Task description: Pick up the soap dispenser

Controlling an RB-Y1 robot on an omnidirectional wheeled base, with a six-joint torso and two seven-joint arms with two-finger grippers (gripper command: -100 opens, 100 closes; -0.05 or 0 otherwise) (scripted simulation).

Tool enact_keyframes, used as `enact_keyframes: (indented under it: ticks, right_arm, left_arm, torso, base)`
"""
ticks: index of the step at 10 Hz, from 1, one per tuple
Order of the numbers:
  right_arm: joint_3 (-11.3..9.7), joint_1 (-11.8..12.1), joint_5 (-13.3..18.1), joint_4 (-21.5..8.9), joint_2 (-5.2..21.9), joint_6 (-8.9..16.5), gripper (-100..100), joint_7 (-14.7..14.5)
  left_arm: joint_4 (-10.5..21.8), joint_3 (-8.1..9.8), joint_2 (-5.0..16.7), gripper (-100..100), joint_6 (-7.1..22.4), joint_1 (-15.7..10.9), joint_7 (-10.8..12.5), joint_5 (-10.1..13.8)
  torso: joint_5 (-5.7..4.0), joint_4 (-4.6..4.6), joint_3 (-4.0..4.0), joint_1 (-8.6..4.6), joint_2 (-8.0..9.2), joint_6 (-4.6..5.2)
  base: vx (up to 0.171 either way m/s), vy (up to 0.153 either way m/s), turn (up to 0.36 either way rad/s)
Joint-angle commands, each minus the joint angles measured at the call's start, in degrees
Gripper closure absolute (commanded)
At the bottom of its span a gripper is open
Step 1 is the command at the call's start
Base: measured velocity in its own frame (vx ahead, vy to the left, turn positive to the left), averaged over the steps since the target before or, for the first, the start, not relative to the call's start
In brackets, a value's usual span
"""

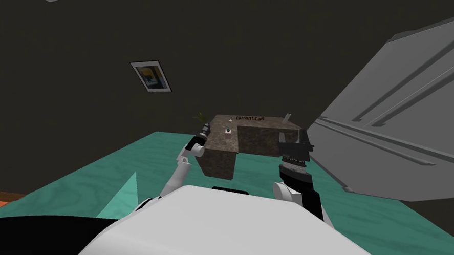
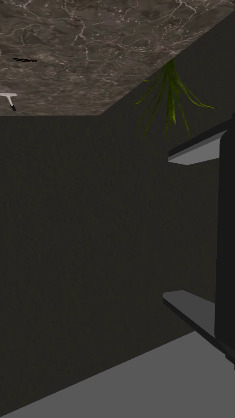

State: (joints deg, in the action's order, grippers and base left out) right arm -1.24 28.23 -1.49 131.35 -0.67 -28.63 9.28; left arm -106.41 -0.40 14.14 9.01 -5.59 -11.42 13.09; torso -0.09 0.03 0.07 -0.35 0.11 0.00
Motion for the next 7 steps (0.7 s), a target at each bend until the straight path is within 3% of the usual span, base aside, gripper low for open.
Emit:
enact_keyframes:
  ticks: [1,2,7]
  right_arm:
    - [0.00,0.00,0.00,0.00,0.00,0.00,0,0.00]
    - [0.00,0.00,0.00,0.00,0.00,0.00,0,0.00]
    - [0.00,0.00,0.00,0.00,0.00,0.00,0,0.00]
  left_arm:
    - [2.86,0.40,0.57,-100,2.86,-2.86,-0.79,0.93]
    - [3.14,0.40,0.57,-100,4.44,-4.65,-0.79,0.93]
    - [11.02,1.53,2.11,-100,12.76,-13.52,-2.40,3.26]
  torso:
    - [0.00,0.00,0.00,0.00,0.00,0.00]
    - [0.00,0.00,0.02,-0.01,0.05,-0.01]
    - [0.01,-0.01,-0.03,0.05,-0.06,0.00]
  base:
    - [-0.069,-0.092,0.082]
    - [-0.065,-0.082,0.047]
    - [-0.038,-0.085,0.064]
